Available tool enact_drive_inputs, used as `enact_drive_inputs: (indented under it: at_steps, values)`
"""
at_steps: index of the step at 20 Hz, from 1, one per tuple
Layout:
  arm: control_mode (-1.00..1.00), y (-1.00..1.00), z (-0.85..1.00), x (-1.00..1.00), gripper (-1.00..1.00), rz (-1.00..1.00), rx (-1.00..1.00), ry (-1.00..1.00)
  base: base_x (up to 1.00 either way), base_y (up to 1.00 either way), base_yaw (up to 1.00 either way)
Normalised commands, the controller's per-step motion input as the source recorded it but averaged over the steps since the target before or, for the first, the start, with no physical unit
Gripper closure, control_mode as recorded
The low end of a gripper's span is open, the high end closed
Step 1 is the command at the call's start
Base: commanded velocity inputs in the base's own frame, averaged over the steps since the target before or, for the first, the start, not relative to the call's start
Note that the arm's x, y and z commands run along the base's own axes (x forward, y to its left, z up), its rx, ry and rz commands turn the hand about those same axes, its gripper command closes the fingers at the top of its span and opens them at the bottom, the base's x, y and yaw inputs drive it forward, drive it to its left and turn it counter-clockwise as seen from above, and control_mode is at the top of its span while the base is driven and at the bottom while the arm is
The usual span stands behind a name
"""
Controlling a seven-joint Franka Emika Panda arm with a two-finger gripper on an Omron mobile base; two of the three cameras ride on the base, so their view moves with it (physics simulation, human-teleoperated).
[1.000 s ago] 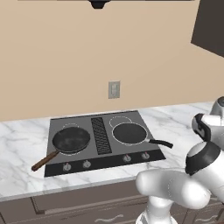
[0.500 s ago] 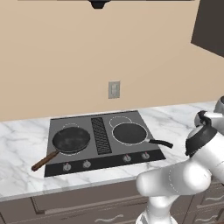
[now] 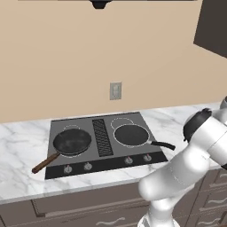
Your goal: Place both pans onto different burners. Then place the lemon wedge and the steak on different pans.
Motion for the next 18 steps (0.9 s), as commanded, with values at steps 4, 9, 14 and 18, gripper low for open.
enact_drive_inputs:
  at_steps: [4,9,14,18]
  values:
    - [-1.00,-0.20,-0.18,0.06,-1.00,0.00,0.00,0.03,0.00,0.00,0.00]
    - [-1.00,-0.13,-0.23,0.08,-1.00,0.00,0.00,0.01,0.00,0.00,0.00]
    - [-1.00,-0.08,-0.20,0.07,-1.00,0.00,0.00,0.00,0.00,0.00,0.00]
    - [-1.00,-0.08,-0.19,0.10,-1.00,0.00,0.00,0.00,0.00,0.00,0.00]
